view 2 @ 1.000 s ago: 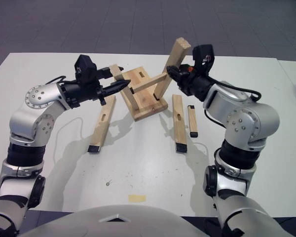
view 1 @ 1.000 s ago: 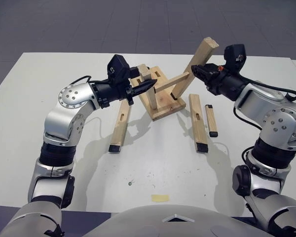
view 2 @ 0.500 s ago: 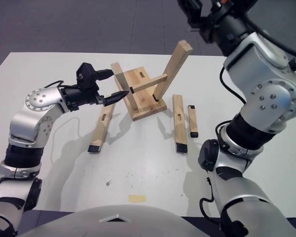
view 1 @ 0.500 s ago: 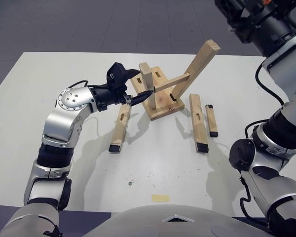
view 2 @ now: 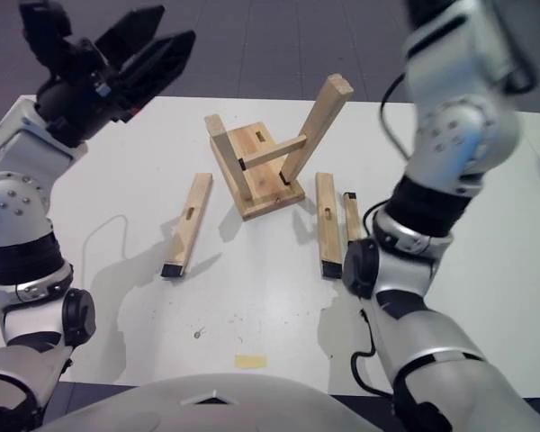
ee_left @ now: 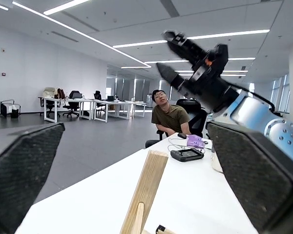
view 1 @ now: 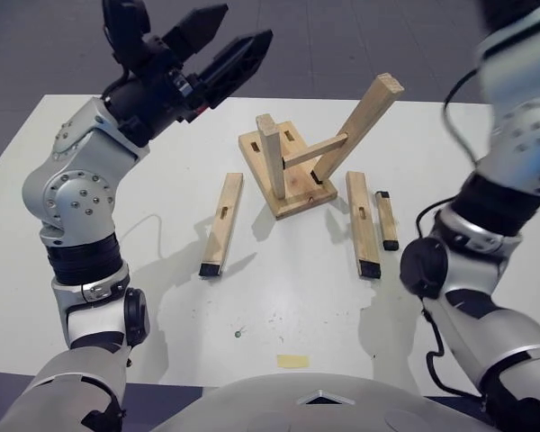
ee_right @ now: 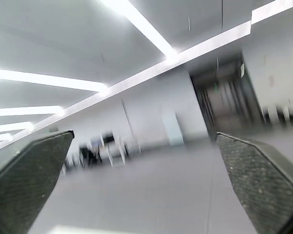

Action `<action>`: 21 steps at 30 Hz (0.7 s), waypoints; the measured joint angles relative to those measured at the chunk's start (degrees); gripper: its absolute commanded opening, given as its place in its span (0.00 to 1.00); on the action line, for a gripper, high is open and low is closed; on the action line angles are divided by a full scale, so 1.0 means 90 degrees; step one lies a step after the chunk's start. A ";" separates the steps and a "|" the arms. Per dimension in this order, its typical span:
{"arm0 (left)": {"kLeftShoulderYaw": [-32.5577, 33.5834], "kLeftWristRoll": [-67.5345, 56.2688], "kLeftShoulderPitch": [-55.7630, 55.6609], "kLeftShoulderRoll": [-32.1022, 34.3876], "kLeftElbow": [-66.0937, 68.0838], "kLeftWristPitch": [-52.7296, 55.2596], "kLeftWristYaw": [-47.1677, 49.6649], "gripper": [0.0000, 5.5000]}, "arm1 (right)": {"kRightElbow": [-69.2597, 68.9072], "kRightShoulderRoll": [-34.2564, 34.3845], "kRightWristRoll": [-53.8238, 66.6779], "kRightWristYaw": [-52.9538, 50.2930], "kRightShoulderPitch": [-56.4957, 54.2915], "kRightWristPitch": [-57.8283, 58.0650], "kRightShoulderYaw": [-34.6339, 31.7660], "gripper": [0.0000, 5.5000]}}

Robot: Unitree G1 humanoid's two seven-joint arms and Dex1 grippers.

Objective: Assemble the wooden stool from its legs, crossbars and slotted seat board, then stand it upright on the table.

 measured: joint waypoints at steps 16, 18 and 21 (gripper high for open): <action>-0.0414 0.0360 0.0470 -0.0462 0.0074 -0.0018 0.0633 0.98 | -0.0042 0.0223 0.0438 0.0307 0.0763 -0.0527 0.0178 0.98; -0.0295 0.0345 0.0362 -0.0462 0.0080 -0.0037 0.0669 0.98 | -0.0272 0.0270 0.0635 0.0070 0.0788 -0.0440 0.0008 0.98; 0.0144 0.0513 0.0017 -0.0459 0.0381 -0.0351 0.1185 0.98 | -0.0617 0.0041 0.0698 -0.0200 0.0796 -0.0523 -0.0391 0.98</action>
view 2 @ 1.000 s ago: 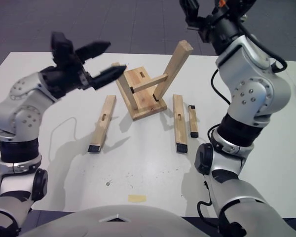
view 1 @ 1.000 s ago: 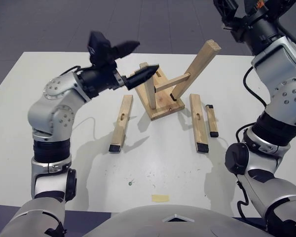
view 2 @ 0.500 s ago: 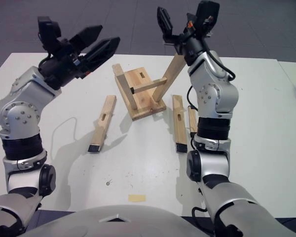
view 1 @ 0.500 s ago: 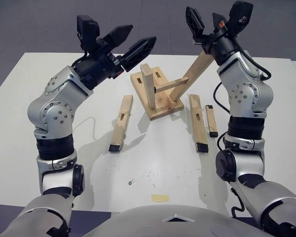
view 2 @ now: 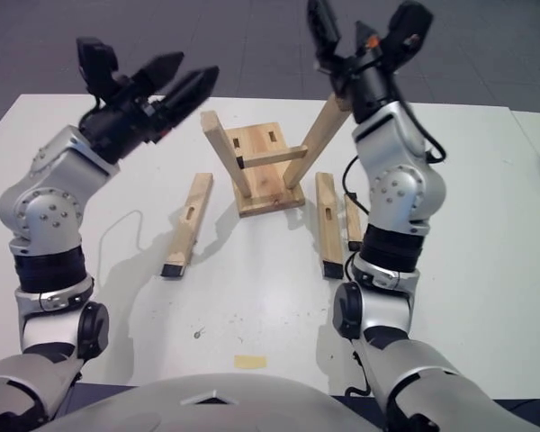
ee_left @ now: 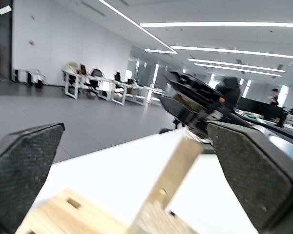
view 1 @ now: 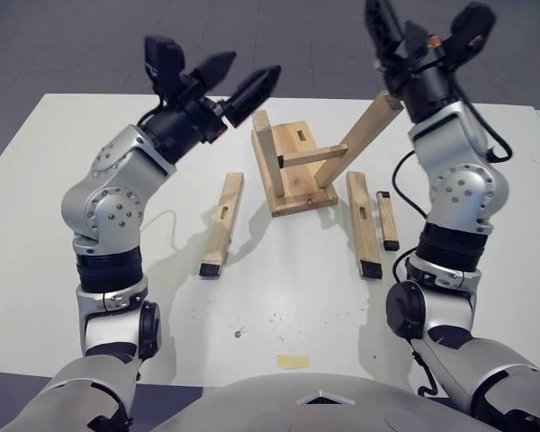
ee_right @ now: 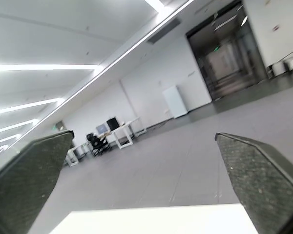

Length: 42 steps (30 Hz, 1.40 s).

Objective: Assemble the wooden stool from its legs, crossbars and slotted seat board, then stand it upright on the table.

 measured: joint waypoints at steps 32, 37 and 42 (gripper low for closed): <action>-0.1003 0.1773 -0.0109 -0.0241 -0.0552 -0.0048 0.0311 0.98 | -0.3675 -0.1262 0.1206 0.1345 0.2545 0.0257 0.1592 0.98; -0.0428 0.2000 -0.0241 0.0038 0.0060 -0.0175 0.0584 0.98 | -0.3998 -0.2007 0.2287 0.1708 0.2971 0.0774 0.1404 0.98; -0.0376 0.2000 -0.0143 0.0070 -0.0012 -0.0144 0.0519 0.98 | -0.3978 -0.2445 0.1992 0.1667 0.3008 0.0705 0.1130 0.98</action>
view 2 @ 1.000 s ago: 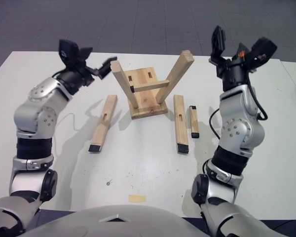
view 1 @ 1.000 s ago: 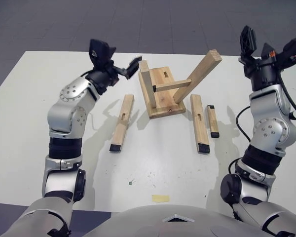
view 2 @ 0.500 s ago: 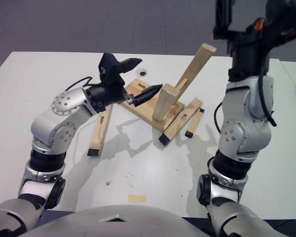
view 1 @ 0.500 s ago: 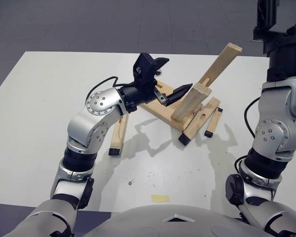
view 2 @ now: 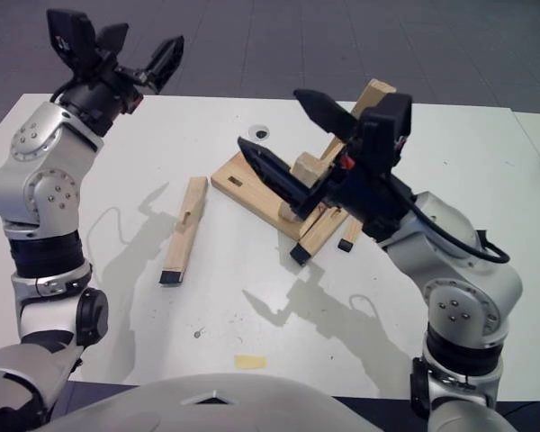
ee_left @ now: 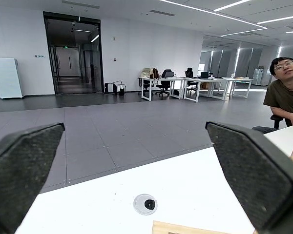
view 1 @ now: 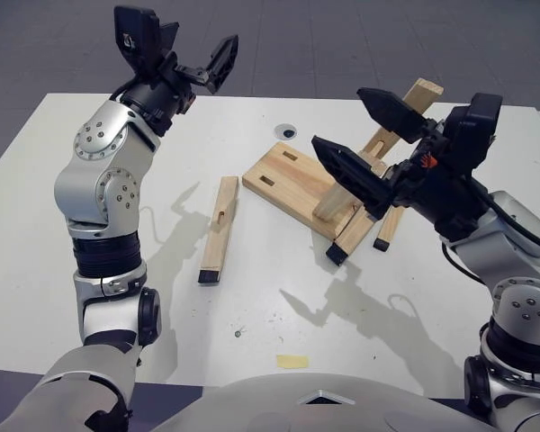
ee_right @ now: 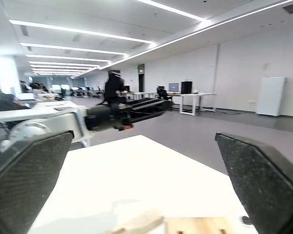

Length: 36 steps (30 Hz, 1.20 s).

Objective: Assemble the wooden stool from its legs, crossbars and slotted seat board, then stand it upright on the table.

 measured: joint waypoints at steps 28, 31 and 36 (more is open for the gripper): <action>-0.0089 0.0032 0.0251 0.0200 -0.0044 0.0134 -0.0132 0.98 | 0.0668 -0.1388 -0.1463 0.1608 0.0741 -0.0183 0.0332 0.27; -0.0134 0.0039 0.0251 0.0198 -0.0037 0.0134 -0.0139 0.98 | 0.1012 -0.1733 -0.1510 0.2266 0.0637 -0.0279 0.0293 0.19; -0.0127 0.0093 0.0253 0.0266 0.0012 0.0122 -0.0231 0.98 | 0.2025 -0.2481 -0.1697 0.3687 0.0481 -0.0778 -0.0004 0.19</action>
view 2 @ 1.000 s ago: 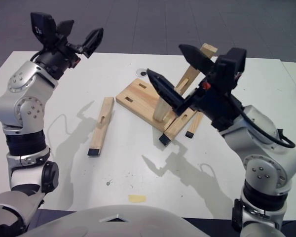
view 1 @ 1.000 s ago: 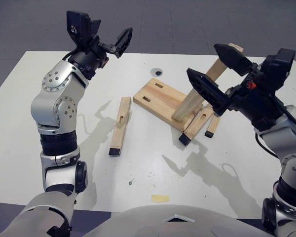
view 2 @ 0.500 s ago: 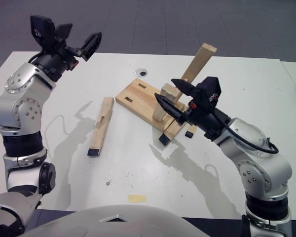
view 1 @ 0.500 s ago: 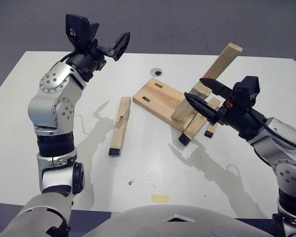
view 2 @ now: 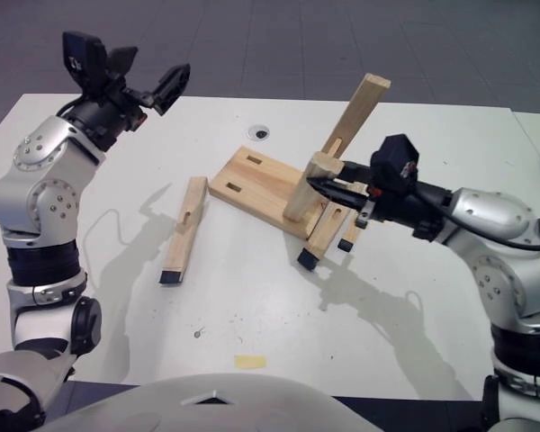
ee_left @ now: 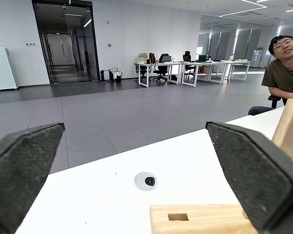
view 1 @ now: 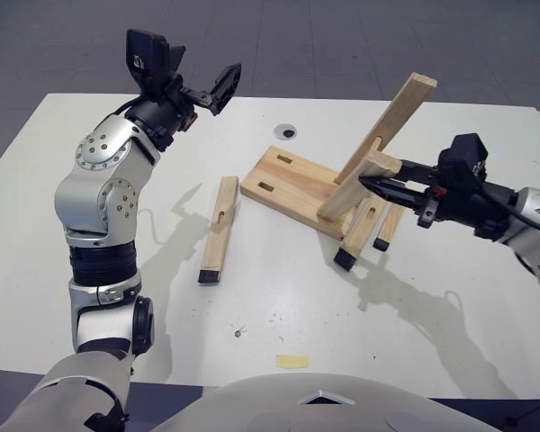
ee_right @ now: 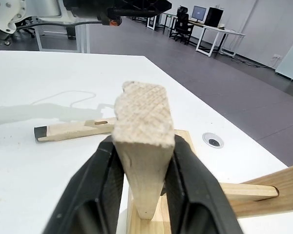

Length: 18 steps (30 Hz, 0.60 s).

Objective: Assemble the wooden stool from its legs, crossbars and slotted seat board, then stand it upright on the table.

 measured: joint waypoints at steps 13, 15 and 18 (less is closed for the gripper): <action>0.0040 0.0169 0.0072 0.0059 0.0312 -0.0191 -0.0183 0.98 | 0.1525 -0.1684 -0.0771 0.3127 -0.1283 -0.0871 0.0774 0.19; 0.0007 0.0172 0.0118 0.0033 0.0365 -0.0195 -0.0198 0.98 | 0.1616 -0.1581 -0.0946 0.3325 -0.1732 -0.0933 0.1131 0.19; -0.0019 0.0119 0.0124 -0.0086 0.0408 -0.0167 -0.0210 0.98 | 0.1776 -0.1269 -0.1139 0.3619 -0.2254 -0.1201 0.1579 0.19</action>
